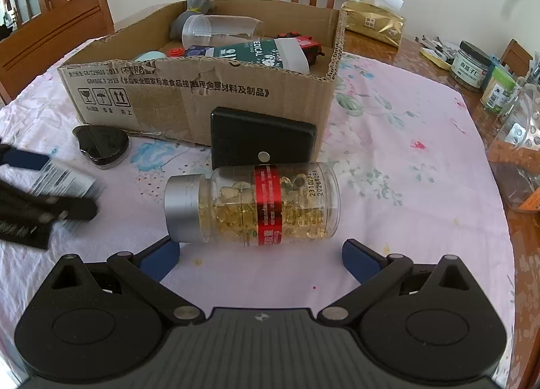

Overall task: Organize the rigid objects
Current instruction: 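Grasp the white M&G card pack with the left tool while the right tool grasps the gold capsule jar, then lift and carry the card pack with the left tool while the right tool carries the jar over the box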

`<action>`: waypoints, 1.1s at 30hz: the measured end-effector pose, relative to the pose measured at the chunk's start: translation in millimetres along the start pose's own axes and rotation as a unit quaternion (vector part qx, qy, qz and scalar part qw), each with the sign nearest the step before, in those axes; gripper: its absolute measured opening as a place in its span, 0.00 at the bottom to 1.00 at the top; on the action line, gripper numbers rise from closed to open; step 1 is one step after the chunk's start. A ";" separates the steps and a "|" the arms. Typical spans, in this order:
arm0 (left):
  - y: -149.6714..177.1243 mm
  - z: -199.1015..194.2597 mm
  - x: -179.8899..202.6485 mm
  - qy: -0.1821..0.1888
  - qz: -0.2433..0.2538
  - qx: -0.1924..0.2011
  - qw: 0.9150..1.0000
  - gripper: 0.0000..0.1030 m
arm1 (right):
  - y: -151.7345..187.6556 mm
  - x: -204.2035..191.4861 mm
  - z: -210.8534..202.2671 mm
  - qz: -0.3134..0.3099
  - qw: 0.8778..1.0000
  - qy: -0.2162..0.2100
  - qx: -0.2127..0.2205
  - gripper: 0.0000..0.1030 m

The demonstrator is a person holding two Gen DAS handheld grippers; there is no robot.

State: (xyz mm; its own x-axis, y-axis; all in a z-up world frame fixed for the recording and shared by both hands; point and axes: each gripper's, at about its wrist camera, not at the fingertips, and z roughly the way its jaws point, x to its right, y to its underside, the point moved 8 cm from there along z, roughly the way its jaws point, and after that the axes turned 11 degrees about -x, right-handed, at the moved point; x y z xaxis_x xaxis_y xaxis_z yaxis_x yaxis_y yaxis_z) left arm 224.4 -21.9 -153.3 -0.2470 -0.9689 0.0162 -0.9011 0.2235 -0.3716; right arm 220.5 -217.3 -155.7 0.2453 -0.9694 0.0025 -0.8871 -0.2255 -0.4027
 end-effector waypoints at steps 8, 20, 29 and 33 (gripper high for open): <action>18.3 -7.7 -11.2 -0.006 -0.012 -0.005 1.000 0.90 | -1.4 -2.3 0.5 -0.001 1.000 -0.002 -0.012 1.00; 24.0 -8.4 -10.5 -0.022 -0.043 -0.006 0.999 0.91 | -15.6 -3.4 7.5 -0.017 1.000 -0.009 -0.011 1.00; 27.1 -10.4 -9.8 -0.031 -0.073 -0.016 0.997 0.90 | -17.5 -3.8 8.6 -0.033 0.999 -0.016 -0.010 1.00; 27.7 -11.9 -9.0 -0.032 -0.073 -0.015 0.997 0.88 | -18.5 -3.3 9.1 -0.045 0.999 -0.022 -0.008 1.00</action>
State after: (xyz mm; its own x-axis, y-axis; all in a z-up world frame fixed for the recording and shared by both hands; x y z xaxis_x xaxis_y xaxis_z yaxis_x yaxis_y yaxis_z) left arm 197.4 -5.8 -152.7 -0.0891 -0.9960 0.0085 -0.9360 0.0808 -0.3425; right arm 239.7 -209.1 -156.5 0.3404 -0.9403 -0.0024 -0.8671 -0.3129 -0.3876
